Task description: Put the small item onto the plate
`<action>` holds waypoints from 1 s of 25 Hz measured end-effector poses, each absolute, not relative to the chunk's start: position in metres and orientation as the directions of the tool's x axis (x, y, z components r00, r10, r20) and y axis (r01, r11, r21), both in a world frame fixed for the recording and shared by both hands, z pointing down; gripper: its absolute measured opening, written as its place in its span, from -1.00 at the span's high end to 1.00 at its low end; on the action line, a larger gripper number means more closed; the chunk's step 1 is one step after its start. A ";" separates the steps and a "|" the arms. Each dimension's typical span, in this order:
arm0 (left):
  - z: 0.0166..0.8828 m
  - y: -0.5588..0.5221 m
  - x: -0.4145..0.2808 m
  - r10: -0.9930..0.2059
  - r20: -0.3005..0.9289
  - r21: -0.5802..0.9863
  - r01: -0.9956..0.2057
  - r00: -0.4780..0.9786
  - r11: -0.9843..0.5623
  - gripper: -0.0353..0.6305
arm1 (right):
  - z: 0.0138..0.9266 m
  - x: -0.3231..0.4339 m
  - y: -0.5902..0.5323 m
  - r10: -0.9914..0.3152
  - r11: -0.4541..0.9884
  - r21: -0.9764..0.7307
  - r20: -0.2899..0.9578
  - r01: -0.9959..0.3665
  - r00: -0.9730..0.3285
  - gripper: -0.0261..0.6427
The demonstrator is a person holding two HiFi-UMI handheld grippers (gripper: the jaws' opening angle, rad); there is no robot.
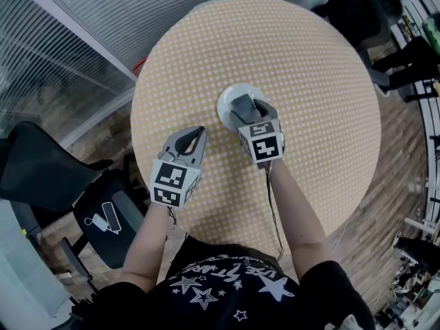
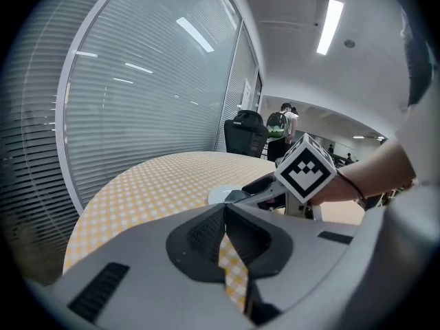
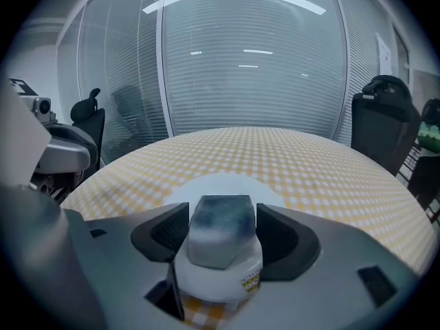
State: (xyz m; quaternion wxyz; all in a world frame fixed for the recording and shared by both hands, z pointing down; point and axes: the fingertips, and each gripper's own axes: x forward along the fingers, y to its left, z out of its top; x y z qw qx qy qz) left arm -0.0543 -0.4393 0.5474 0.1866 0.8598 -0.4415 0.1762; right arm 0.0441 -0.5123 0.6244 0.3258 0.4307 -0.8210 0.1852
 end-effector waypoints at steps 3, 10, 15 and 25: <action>0.541 -0.440 -0.056 -0.706 0.454 0.159 -0.829 0.544 -0.536 0.88 | 0.608 0.049 -0.511 -0.639 0.543 -0.030 0.634 -0.839 -0.436 0.04; 0.539 -0.430 -0.066 -0.725 0.445 0.155 -0.842 0.526 -0.516 0.88 | 0.584 0.067 -0.490 -0.708 0.487 -0.032 0.570 -0.873 -0.416 0.04; 0.523 -0.414 -0.060 -0.734 0.422 0.149 -0.839 0.532 -0.523 0.88 | 0.555 0.074 -0.471 -0.739 0.468 -0.031 0.534 -0.883 -0.411 0.04; 0.480 -0.362 -0.040 -0.737 0.348 0.165 -0.812 0.579 -0.559 0.88 | 0.494 0.057 -0.415 -0.761 0.501 -0.061 0.444 -0.863 -0.473 0.13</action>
